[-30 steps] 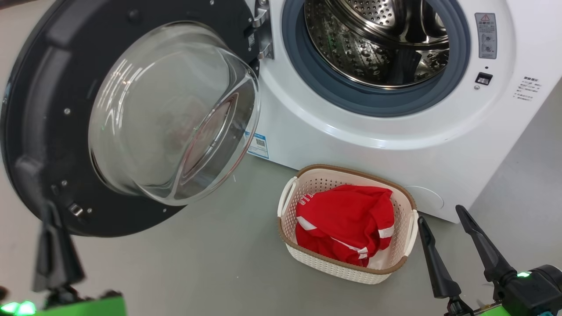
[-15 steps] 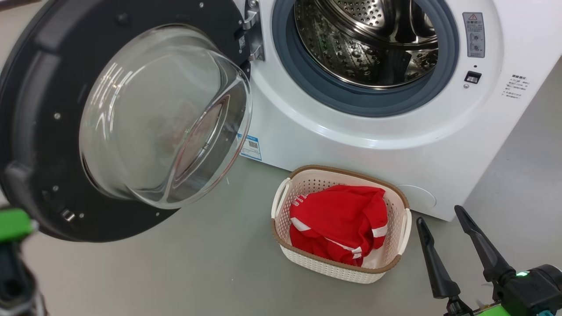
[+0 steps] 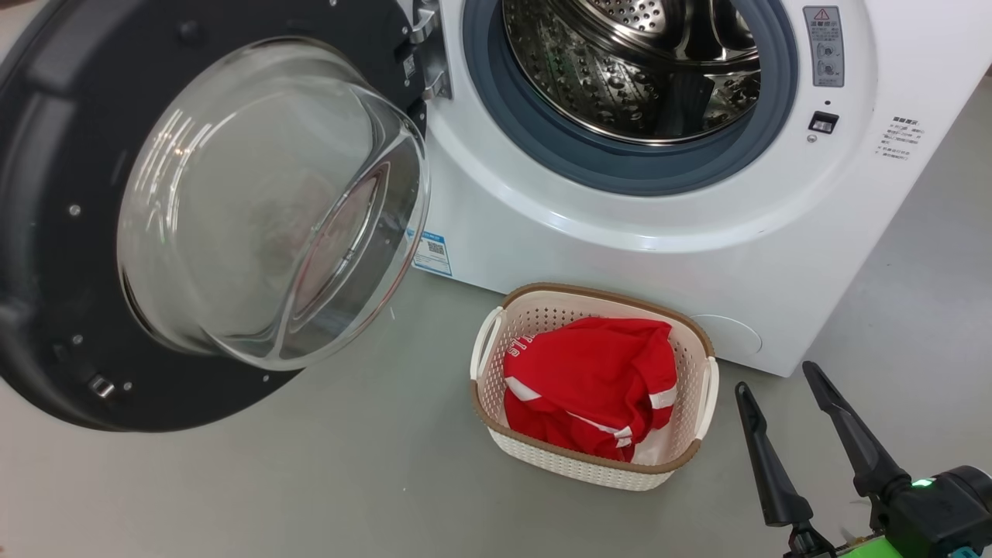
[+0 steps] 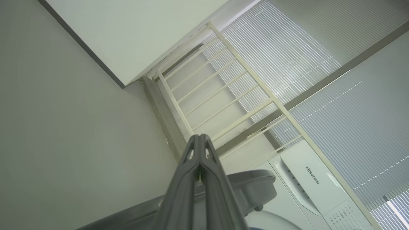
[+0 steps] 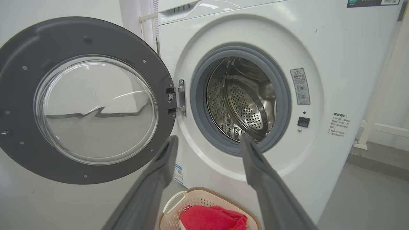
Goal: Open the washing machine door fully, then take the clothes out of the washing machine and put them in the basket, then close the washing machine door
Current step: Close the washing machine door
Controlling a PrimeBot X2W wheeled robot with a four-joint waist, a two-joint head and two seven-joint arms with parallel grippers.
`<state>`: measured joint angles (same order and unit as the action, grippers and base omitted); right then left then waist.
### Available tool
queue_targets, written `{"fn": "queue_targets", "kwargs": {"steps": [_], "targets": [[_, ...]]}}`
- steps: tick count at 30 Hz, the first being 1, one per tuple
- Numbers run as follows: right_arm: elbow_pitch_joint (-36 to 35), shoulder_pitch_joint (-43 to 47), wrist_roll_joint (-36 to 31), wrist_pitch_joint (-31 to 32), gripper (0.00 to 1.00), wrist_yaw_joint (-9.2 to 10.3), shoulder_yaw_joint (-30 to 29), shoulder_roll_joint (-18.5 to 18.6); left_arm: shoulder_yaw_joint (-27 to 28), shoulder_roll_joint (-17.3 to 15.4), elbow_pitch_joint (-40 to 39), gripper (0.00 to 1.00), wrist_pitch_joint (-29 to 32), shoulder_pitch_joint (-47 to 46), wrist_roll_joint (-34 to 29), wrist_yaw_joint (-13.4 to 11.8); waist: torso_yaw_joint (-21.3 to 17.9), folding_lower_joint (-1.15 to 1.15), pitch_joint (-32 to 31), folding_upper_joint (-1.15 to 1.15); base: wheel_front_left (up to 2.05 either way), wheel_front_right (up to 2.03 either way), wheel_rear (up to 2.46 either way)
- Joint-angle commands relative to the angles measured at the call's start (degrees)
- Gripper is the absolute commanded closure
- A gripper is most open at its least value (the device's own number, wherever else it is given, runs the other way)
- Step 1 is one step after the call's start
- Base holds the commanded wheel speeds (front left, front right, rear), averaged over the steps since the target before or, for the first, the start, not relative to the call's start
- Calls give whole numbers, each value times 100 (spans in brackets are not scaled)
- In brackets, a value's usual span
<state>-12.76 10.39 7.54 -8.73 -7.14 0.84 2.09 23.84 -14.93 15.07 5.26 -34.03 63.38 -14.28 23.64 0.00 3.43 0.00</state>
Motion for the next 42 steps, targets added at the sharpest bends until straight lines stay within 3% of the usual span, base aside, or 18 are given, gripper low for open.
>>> {"fn": "queue_targets", "kwargs": {"steps": [1, 9, 19, 28, 42], "targets": [[-156, -176, 41, 27, 0, -35, 149, 78, 163, -429, 33, 100, 100, -245, 46, -50, -11, 0, -3, 0, 0, 0, 0], [-201, -163, 6, 93, 0, -35, 156, 78, 90, -926, 1145, 100, 811, -815, 242, -221, -54, 0, -23, 0, 0, 0, 0], [-257, -134, 2, 159, 0, -35, 224, 78, 120, -1237, 2327, 100, 1355, -1369, 500, -353, -117, 0, -26, 0, 0, 0, 0], [-266, -166, 9, 175, 0, -35, 304, 78, -26, -1314, 2936, 100, 1683, -1706, 581, -130, -293, 0, 13, 0, 0, 0, 0], [-278, -122, 9, 142, 0, -35, 279, 78, -413, -1390, 3209, 100, 2339, -1588, 511, 239, -417, 0, 11, 0, 0, 0, 0]]}}
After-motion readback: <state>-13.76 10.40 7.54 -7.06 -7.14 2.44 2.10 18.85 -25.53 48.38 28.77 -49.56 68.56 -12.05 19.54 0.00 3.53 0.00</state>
